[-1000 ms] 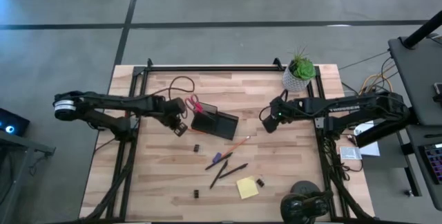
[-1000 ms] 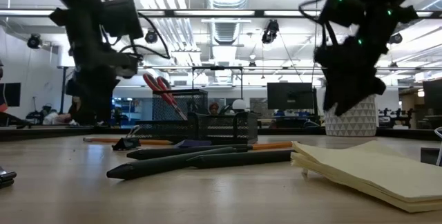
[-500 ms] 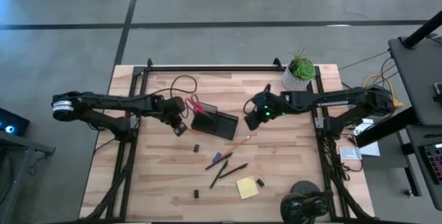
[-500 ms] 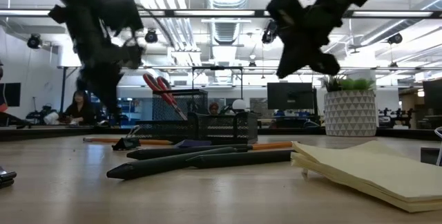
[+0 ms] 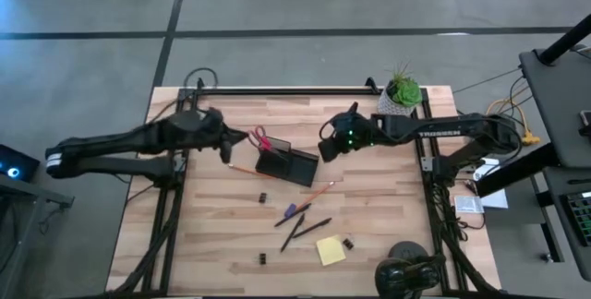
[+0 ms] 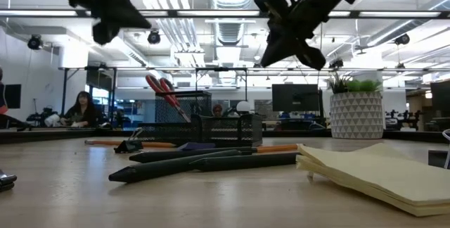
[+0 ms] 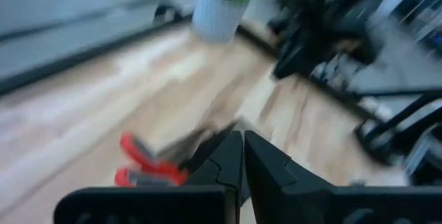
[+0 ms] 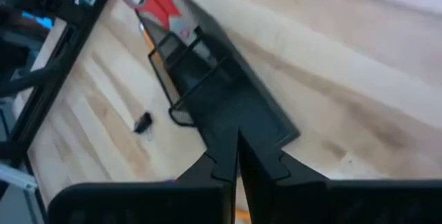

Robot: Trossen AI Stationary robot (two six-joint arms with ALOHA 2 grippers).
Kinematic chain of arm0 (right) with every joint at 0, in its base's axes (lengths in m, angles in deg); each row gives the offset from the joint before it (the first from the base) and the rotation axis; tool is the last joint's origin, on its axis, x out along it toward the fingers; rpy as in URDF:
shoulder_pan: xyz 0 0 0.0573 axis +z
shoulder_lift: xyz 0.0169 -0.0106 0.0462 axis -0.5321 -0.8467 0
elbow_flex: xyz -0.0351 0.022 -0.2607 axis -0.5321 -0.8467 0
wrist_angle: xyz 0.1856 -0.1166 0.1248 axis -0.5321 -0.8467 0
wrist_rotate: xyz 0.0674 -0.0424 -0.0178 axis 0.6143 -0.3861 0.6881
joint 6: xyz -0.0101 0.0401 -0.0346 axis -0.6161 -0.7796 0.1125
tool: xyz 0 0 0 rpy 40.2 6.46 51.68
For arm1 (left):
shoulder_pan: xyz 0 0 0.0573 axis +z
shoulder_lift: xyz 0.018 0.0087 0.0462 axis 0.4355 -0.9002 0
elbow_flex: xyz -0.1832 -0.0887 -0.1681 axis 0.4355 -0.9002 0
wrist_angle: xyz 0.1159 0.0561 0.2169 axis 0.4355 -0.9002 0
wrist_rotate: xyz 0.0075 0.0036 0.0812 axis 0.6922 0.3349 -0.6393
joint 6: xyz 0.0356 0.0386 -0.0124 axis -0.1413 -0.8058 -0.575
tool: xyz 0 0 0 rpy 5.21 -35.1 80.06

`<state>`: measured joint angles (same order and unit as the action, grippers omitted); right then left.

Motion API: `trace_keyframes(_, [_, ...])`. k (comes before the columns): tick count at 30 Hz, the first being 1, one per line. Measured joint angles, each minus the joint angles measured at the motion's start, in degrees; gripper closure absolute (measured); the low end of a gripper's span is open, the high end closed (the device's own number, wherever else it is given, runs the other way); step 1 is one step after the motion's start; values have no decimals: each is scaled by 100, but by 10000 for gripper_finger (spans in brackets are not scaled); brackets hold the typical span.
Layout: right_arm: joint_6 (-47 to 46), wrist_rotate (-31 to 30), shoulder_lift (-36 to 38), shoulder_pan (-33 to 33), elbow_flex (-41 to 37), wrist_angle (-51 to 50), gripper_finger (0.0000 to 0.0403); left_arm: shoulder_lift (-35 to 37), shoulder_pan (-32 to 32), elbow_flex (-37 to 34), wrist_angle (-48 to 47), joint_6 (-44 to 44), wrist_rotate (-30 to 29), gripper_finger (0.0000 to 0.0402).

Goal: Pick and place office supplies into organizer
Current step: Adjust the desk organizer on the table

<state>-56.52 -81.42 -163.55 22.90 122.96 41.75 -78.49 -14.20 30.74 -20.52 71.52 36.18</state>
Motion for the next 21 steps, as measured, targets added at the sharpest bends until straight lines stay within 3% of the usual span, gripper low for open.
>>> trace_keyframes(6, [377,15,81,-244,-5,0,394,585,0,-7,-14,83,44,402])
trace_keyframes(10, [769,24,109,-315,-5,16,394,860,0,-110,-183,-330,29,402])
trace_keyframes(13, [1029,42,109,-337,-5,12,394,1087,0,-371,-314,-534,25,402])
trace_keyframes(21, [1162,35,109,-376,-20,14,394,2023,0,-1299,-129,97,40,402])
